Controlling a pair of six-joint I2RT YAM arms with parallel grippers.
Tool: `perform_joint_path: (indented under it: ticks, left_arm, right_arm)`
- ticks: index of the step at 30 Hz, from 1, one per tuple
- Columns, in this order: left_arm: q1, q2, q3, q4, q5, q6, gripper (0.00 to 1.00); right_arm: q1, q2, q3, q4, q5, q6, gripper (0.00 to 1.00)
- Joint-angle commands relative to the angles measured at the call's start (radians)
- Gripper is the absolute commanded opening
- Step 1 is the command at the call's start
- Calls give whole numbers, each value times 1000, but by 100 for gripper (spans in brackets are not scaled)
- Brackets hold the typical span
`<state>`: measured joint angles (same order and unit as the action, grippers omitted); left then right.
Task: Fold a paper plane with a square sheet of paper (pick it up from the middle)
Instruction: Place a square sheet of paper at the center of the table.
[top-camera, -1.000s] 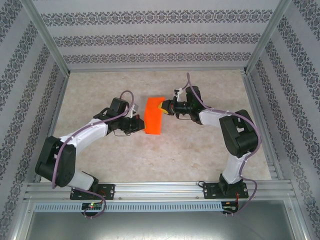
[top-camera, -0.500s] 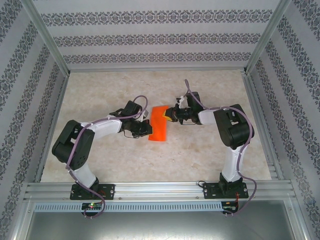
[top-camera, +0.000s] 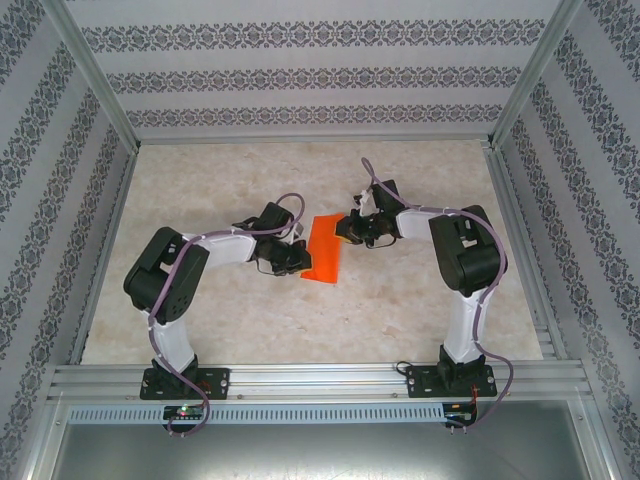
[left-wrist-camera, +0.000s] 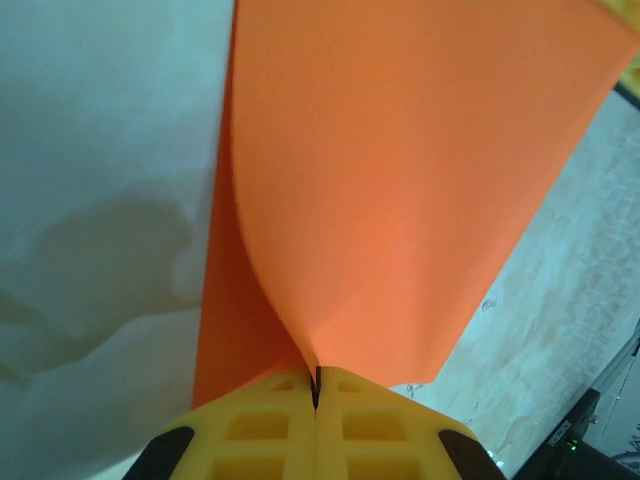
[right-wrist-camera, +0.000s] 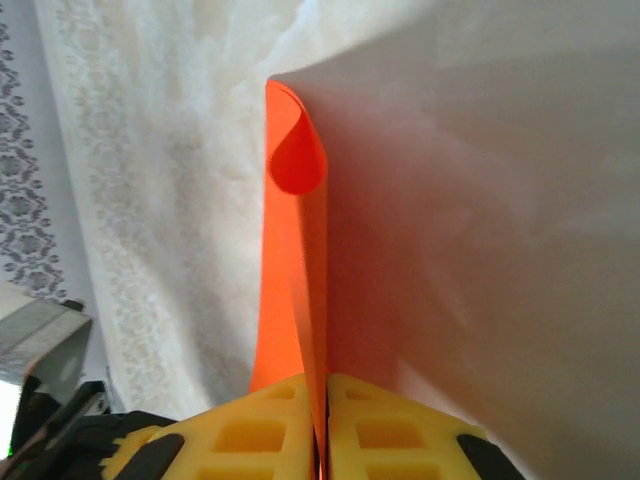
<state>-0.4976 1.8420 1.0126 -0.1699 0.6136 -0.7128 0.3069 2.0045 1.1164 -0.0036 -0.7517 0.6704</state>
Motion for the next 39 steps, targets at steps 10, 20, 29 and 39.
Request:
perform_joint_path:
  ticks: [10,20,29,39]
  left_arm:
    - [-22,45,79,24,17,-16,2]
    - [-30,92,151,-3,23,-1,2]
    - [-38,153,226,-22,30,16,3]
    - [-46,164,239,-52,36,40,4]
  right_arm:
    - [6,48,49,-122,67,-122,7]
    - [18,41,63,-147,67,-170,7]
    - [18,37,64,-149,60,-186,6]
    - [16,27,60,-160,71,-198,9]
